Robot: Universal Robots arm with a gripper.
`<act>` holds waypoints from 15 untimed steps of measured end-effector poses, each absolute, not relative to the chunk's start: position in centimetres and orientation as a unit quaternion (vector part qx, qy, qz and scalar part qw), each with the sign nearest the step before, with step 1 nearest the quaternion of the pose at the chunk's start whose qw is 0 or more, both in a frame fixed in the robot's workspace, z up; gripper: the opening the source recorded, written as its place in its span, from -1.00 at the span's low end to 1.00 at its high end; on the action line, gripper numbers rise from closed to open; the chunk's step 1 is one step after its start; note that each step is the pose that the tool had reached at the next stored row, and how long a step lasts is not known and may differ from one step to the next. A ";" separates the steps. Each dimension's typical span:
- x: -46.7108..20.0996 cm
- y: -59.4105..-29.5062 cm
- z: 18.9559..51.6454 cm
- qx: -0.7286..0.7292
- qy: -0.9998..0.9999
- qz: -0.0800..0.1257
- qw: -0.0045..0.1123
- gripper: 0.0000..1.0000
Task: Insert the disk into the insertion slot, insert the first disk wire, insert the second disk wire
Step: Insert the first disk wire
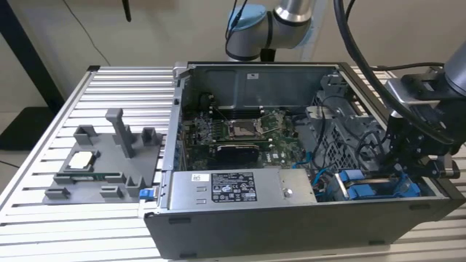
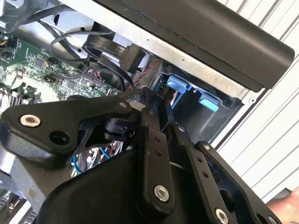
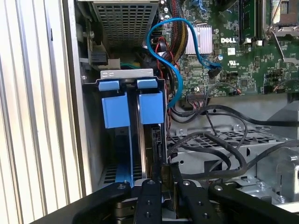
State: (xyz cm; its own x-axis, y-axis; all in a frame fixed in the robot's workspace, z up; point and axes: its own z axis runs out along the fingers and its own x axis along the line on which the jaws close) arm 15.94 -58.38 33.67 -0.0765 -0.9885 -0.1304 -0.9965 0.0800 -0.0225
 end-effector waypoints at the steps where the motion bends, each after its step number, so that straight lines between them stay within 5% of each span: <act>1: 15.9 -58.4 33.7 -0.677 0.733 0.036 0.056 -0.62; 15: 16.0 -58.5 33.2 -0.677 0.733 0.036 0.056 -0.62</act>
